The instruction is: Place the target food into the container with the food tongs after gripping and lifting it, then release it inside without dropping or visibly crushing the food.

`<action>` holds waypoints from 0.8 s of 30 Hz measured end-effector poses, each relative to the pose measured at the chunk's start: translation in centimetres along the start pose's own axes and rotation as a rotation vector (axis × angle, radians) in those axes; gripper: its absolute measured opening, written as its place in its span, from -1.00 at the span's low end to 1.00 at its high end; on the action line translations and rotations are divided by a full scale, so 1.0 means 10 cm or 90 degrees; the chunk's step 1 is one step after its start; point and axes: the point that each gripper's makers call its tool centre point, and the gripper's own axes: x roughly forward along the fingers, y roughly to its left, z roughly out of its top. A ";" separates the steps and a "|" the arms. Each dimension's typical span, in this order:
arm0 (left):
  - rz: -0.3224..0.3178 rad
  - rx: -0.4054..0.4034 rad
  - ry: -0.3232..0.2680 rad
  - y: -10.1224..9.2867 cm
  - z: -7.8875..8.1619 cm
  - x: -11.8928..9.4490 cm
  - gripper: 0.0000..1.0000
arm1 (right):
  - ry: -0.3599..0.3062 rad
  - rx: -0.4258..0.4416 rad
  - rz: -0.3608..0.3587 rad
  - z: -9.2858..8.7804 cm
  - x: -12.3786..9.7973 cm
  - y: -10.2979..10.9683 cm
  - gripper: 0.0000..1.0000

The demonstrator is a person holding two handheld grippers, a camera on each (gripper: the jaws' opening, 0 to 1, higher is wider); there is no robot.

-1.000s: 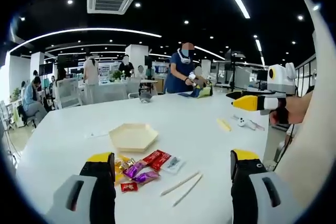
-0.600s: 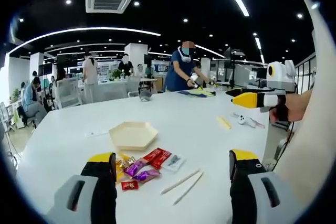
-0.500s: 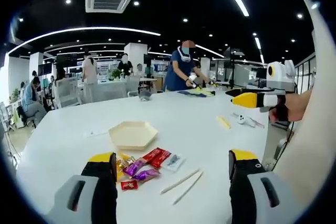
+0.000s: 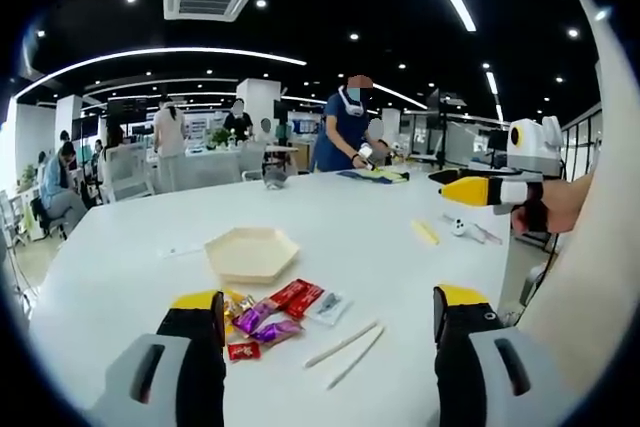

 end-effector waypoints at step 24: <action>-0.058 0.027 0.042 -0.16 -0.16 0.11 0.52 | 0.007 0.017 -0.018 -0.06 -0.05 -0.07 0.46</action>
